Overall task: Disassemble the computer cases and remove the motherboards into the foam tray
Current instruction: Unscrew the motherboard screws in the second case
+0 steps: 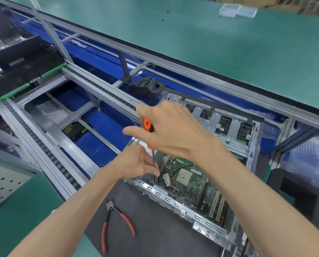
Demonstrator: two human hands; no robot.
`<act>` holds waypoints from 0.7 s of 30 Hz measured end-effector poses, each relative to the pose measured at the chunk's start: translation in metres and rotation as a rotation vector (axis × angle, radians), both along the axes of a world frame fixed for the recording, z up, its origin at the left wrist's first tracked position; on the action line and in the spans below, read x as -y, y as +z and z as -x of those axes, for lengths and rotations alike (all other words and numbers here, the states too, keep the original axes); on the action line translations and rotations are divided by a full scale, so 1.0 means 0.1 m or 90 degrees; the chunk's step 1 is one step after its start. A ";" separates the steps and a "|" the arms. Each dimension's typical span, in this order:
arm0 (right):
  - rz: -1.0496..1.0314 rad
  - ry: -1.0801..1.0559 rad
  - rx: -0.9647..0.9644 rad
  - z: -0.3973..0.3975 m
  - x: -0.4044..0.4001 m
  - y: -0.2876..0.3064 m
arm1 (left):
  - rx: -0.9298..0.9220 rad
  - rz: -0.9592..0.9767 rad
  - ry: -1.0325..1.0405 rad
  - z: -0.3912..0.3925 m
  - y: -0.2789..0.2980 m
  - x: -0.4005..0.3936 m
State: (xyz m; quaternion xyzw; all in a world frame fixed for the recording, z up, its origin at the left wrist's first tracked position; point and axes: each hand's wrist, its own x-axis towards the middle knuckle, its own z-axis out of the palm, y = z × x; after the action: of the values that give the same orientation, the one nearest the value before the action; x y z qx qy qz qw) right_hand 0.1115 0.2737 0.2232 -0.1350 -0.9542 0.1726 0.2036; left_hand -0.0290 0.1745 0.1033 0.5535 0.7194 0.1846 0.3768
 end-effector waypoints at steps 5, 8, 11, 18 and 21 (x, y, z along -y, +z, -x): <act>-0.062 0.025 0.083 0.00 0.04 0.12 | 0.003 0.004 0.011 -0.05 0.01 0.02; 0.057 0.115 0.136 -0.10 0.00 0.23 | 0.007 -0.012 0.001 -0.09 0.05 0.04; 0.062 0.095 0.132 -0.11 0.01 0.24 | 0.001 -0.012 0.023 -0.09 0.06 0.04; -0.033 0.079 0.151 -0.06 0.01 0.22 | 0.025 -0.029 0.050 -0.13 0.10 0.05; 0.116 0.158 0.179 -0.13 -0.03 0.29 | 0.057 -0.045 0.047 -0.12 0.10 0.06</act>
State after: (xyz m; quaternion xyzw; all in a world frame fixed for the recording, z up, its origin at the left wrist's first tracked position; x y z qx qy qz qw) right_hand 0.1241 0.2770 0.2525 -0.0570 -0.9630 0.2613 0.0326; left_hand -0.0171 0.1688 0.1133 0.5309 0.7147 0.2479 0.3820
